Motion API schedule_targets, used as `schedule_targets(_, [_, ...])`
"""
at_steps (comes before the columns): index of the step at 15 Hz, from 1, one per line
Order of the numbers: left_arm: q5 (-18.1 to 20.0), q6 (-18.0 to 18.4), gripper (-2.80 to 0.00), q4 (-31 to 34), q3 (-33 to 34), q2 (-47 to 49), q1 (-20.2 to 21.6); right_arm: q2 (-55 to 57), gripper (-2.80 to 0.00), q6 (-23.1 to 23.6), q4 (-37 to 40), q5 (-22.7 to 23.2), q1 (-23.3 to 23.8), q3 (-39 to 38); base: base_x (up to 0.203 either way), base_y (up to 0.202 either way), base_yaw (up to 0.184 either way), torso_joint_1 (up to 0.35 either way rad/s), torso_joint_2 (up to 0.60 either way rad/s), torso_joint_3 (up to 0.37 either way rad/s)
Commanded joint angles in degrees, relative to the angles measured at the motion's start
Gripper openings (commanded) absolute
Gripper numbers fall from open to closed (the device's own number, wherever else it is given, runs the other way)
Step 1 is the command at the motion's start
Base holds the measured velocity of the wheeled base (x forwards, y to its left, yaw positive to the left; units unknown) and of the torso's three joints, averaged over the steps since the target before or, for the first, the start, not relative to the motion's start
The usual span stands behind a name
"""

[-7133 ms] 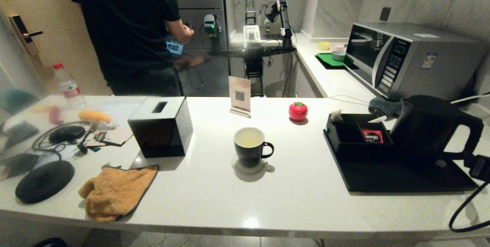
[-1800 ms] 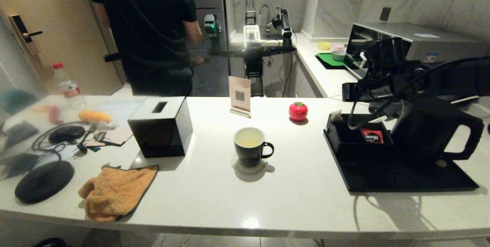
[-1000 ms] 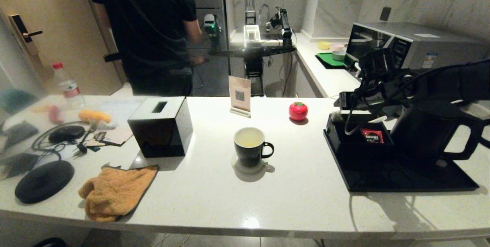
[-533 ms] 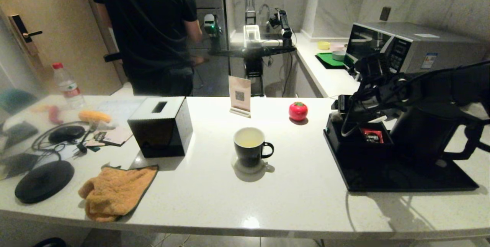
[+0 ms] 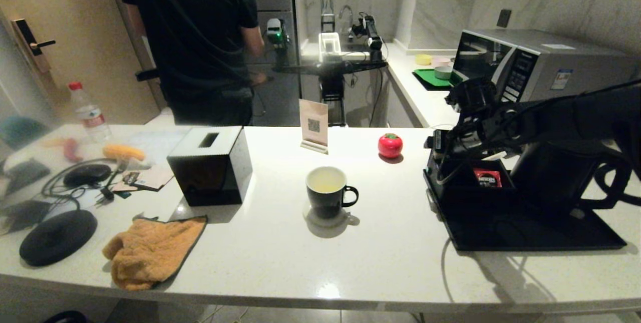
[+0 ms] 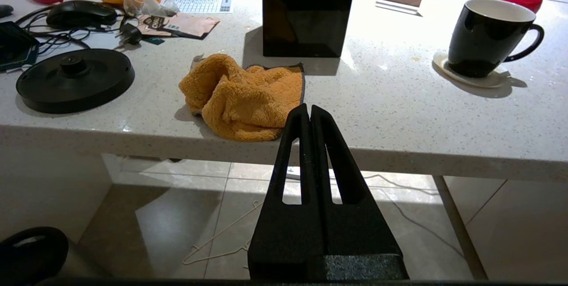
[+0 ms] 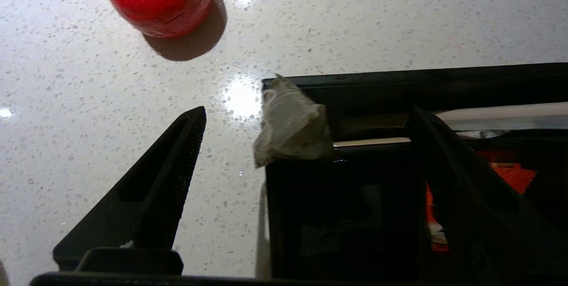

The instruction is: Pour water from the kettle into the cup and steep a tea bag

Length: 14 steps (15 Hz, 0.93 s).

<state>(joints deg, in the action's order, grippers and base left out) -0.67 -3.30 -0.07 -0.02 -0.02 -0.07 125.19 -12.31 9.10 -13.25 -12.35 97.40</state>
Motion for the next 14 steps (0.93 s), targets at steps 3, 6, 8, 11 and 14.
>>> schedule_targets(3, [0.0,0.0,-2.80,0.0,0.0,0.0,0.0,0.4,0.00,-0.1,-0.2,-0.7,-0.4,0.2,0.000,0.000,0.000,0.000,0.00,0.000])
schedule_targets(6, [0.0,0.0,-2.80,0.0,0.0,0.0,0.0,0.6,0.00,-0.1,-0.3,-0.7,-0.5,0.2,0.000,0.000,0.000,0.000,0.00,0.000])
schedule_targets(8, [0.0,0.0,-2.80,0.0,0.0,0.0,0.0,0.9,0.00,-0.1,-0.4,-1.9,-0.5,0.2,0.000,0.000,0.000,0.000,0.00,0.000])
schedule_targets(11, [0.0,0.0,-2.80,0.0,0.0,0.0,0.0,1.6,0.00,-0.1,-0.5,-3.2,-0.5,0.5,0.000,0.000,0.000,0.000,0.00,0.000])
schedule_targets(14, [0.0,0.0,-2.80,0.0,0.0,0.0,0.0,1.8,0.00,-0.1,-1.7,-3.3,-0.5,0.4,0.000,0.000,0.000,0.000,0.00,0.000])
